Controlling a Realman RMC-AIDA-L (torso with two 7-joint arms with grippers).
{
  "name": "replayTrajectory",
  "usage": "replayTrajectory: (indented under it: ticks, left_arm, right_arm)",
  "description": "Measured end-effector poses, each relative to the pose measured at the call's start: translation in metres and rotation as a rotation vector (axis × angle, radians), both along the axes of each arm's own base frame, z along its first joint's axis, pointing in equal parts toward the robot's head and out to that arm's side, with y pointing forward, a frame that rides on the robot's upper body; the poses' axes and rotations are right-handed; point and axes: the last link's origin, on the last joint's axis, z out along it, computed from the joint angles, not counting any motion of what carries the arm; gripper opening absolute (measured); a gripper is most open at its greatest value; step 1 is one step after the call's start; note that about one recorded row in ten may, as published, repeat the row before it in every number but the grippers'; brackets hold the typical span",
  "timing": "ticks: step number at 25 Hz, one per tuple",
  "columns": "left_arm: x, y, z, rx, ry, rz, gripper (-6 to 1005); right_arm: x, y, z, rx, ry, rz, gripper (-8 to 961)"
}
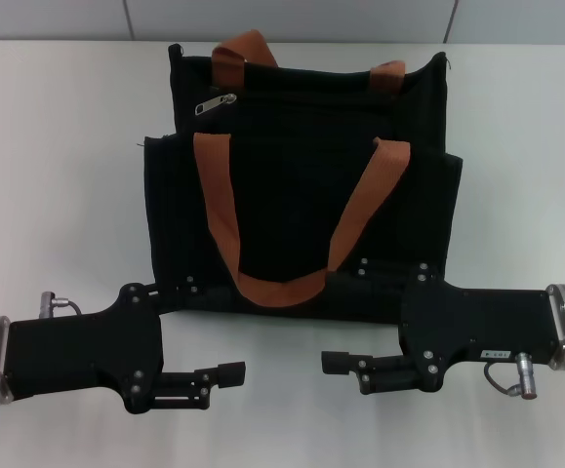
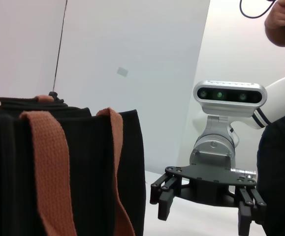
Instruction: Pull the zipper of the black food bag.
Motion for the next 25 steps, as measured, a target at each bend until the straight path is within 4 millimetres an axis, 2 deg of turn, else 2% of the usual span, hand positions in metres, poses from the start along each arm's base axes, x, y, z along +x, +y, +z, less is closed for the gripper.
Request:
replayTrajectory:
  ticks: [15,25]
  left_arm:
    - [0.0006,-0.0008,0.0003,-0.005,-0.005,-0.003,814]
    - [0.0000,-0.0010,0.0011,-0.003,-0.005,-0.002,813]
  right_arm:
    - [0.0019,-0.0051,-0.0008,0.012,0.026,-0.009,796]
    - [0.0017,-0.0008,-0.0037,0.041,0.034,-0.036,792]
